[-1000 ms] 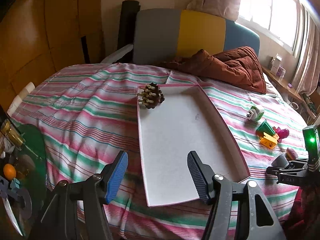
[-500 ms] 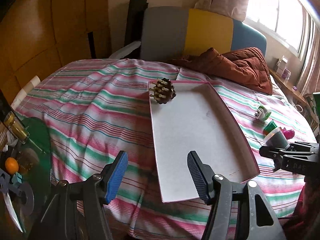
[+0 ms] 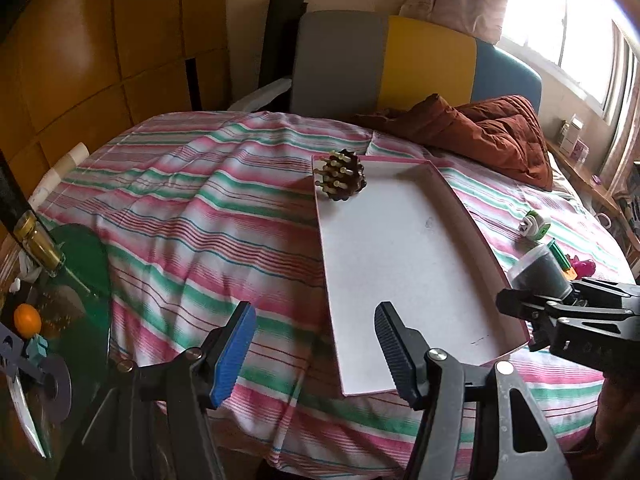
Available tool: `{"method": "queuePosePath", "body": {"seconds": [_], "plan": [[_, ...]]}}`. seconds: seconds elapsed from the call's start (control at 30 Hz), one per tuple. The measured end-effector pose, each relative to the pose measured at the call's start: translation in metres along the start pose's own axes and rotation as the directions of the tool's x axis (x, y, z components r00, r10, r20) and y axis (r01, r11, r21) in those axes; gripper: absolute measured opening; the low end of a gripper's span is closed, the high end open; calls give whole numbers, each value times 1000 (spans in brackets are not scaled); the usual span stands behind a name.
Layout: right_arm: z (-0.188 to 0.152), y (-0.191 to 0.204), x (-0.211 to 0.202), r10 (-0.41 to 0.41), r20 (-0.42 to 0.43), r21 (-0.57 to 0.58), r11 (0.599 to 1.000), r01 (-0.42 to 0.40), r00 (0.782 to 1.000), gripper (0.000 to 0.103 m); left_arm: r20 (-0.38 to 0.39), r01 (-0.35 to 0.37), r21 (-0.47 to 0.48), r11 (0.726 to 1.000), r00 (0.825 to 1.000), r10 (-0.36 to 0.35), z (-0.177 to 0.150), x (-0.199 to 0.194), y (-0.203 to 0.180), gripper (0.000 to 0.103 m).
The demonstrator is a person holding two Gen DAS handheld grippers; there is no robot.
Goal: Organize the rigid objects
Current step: 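Carry the grey cup to the tray and release it beside the peg ball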
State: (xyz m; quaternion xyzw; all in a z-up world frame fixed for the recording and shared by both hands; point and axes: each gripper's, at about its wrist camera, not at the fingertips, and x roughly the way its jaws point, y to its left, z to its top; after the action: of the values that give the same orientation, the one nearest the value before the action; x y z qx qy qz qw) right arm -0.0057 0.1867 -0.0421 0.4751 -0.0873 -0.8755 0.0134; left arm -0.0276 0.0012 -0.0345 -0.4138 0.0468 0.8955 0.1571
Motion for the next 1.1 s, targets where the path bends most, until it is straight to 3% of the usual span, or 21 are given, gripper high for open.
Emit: {"method": "queuePosePath", "body": {"seconds": [0.47, 0.87, 1.1], "plan": [[27, 29, 44, 49, -77, 11, 999, -48, 996, 44, -21, -26, -36, 999, 999, 26, -7, 6, 22, 63], [98, 48, 109, 45, -111, 109, 993, -33, 993, 44, -45, -33, -99, 995, 999, 29, -10, 14, 46, 63], [113, 60, 147, 43, -170, 85, 996, -29, 985, 45, -36, -47, -103, 994, 998, 44, -6, 14, 51, 63]]}}
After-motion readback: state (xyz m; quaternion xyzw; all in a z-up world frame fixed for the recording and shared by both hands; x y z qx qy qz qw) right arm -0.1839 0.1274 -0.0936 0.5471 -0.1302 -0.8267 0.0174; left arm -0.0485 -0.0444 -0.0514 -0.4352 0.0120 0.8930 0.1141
